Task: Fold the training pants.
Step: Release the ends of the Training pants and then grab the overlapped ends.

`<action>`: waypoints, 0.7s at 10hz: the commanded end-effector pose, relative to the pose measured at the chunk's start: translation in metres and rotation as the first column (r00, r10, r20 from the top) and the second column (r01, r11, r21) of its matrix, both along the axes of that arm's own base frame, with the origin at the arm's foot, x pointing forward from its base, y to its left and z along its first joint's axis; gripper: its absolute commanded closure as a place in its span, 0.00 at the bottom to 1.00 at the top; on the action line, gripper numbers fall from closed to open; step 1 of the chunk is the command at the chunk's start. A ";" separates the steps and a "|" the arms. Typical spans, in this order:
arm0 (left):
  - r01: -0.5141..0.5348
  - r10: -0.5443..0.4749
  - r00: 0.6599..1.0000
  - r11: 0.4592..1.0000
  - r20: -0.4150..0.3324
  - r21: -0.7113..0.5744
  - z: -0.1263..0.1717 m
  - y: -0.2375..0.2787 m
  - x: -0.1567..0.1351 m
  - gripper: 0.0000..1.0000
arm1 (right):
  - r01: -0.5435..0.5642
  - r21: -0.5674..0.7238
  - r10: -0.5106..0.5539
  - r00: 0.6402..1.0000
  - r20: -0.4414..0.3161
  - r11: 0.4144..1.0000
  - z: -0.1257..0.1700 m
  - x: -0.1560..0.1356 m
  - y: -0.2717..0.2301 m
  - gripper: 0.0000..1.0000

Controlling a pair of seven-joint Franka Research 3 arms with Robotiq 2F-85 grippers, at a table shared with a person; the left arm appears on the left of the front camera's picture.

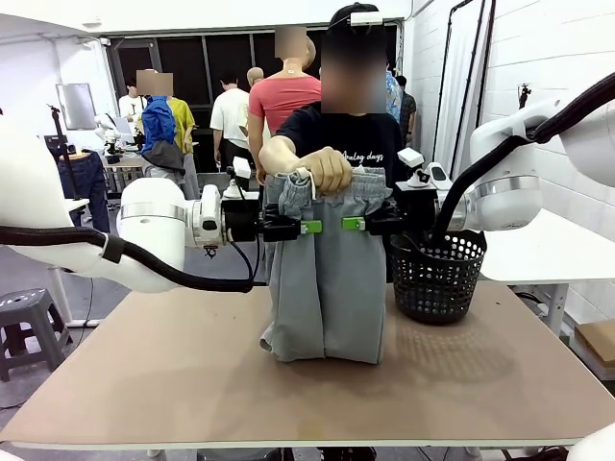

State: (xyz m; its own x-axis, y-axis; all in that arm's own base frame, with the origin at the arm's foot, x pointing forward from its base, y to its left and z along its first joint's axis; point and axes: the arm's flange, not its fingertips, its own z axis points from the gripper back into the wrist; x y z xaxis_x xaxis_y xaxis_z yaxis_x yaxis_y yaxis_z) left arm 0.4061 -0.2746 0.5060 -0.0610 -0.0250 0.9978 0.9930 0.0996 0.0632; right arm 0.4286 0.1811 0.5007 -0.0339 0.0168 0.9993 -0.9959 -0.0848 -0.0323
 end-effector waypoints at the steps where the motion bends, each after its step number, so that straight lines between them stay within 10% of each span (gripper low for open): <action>1: -0.043 0.042 0.999 0.999 -0.024 -0.026 0.004 -0.002 0.003 0.89 | 0.001 -0.042 -0.002 1.000 -0.023 0.999 0.006 0.006 0.001 0.69; 3: -0.049 0.048 0.998 0.998 -0.032 -0.031 0.004 0.000 0.004 1.00 | 0.004 -0.053 -0.005 0.999 -0.033 0.999 0.006 0.007 -0.002 1.00; 7: -0.025 0.028 0.997 0.999 -0.066 0.044 -0.001 0.001 0.008 1.00 | -0.028 -0.035 0.025 0.997 -0.067 0.999 0.010 0.011 -0.002 1.00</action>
State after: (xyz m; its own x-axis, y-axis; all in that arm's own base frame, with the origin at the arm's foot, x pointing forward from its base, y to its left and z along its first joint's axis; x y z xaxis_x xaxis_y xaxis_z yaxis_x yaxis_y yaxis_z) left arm 0.4105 -0.2706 0.5019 -0.0174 -0.0402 0.9990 0.9920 0.1246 0.0223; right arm 0.4331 0.1760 0.5000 0.0086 0.0579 0.9983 -0.9963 -0.0844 0.0134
